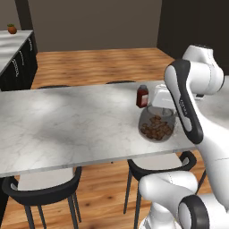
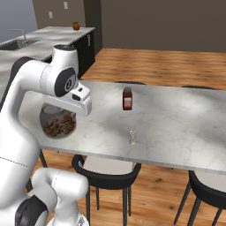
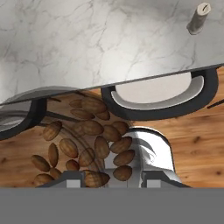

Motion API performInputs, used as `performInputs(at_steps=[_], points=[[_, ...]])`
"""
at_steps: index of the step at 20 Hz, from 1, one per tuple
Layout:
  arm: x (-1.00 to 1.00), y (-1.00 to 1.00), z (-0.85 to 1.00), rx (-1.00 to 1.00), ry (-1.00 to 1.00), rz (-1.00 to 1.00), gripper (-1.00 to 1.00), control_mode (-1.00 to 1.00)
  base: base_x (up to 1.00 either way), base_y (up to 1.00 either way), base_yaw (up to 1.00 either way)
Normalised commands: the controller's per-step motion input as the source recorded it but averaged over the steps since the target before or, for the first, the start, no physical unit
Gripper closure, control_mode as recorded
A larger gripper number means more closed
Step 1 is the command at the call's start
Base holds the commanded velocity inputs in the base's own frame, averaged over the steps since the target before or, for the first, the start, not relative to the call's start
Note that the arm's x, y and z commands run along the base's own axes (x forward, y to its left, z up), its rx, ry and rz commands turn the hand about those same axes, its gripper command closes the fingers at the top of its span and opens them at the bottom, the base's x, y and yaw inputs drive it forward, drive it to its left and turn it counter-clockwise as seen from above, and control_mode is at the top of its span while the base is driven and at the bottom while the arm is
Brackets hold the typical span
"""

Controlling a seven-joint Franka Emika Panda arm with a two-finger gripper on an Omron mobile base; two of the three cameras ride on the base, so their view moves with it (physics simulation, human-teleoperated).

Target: Pick the jar and candle from the dining table and place them in the open cabinet. Close the cabinet after placing the objects.

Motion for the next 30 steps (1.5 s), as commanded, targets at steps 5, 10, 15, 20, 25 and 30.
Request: performInputs(at_steps=[5, 10, 15, 20, 25, 30], points=[[0.0, 0.0, 0.0, 0.0, 0.0, 0.0, 1.0, -1.0, 0.0, 0.0, 0.0], [0.0, 0.0, 0.0, 0.0, 0.0, 0.0, 1.0, 1.0, -0.21, 0.02, 0.0], [0.0, 0.0, 0.0, 0.0, 0.0, 0.0, 1.0, 1.0, -0.95, 0.24, 0.07], [0.0, 0.0, 0.0, 0.0, 0.0, 0.0, 1.0, 1.0, -1.0, 0.45, 0.22], [0.0, 0.0, 0.0, 0.0, 0.0, 0.0, 1.0, 1.0, -0.08, 0.41, 0.66], [0.0, 0.0, 0.0, 0.0, 0.0, 0.0, 1.0, 1.0, 0.06, 0.16, 0.97]])
